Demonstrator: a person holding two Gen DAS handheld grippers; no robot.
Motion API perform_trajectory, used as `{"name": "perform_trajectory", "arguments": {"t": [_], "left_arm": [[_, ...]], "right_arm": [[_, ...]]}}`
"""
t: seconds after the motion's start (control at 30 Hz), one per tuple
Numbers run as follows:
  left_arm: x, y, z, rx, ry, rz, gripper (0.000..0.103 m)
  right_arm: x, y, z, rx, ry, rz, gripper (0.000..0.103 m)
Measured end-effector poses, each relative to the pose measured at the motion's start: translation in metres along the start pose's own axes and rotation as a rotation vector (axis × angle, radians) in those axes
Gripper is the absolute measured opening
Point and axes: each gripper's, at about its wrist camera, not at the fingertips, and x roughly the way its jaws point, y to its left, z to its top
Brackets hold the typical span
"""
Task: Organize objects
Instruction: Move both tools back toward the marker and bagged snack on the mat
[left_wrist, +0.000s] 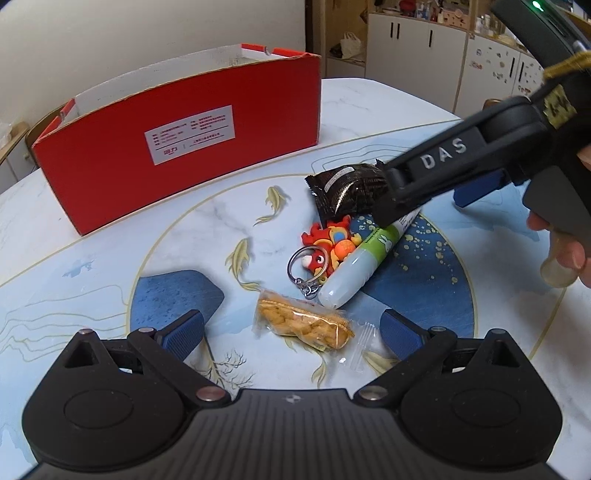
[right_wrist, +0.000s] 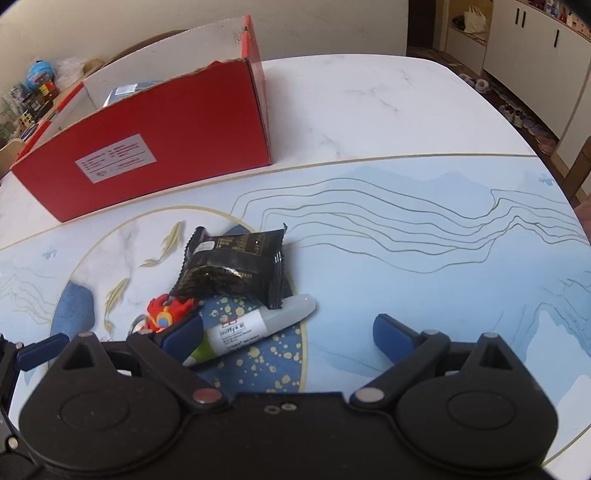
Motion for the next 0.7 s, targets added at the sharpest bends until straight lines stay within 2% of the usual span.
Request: {"name": "perform_trajectory", "arguments": {"t": [0.17, 0.53, 0.7], "left_arm": [[0.004, 0.001, 0.0, 0.007, 0.001, -0.013, 0.102], [0.002, 0.002, -0.005, 0.053, -0.018, -0.035, 0.101], [-0.003, 0.006, -0.007, 0.038, -0.021, -0.049, 0.101]], "right_arm": [[0.005, 0.007, -0.002, -0.014, 0.012, 0.002, 0.097], [-0.004, 0.02, -0.028, -0.2, -0.002, -0.05, 0.095], [-0.015, 0.013, -0.044, -0.231, 0.001, -0.026, 0.094]]}}
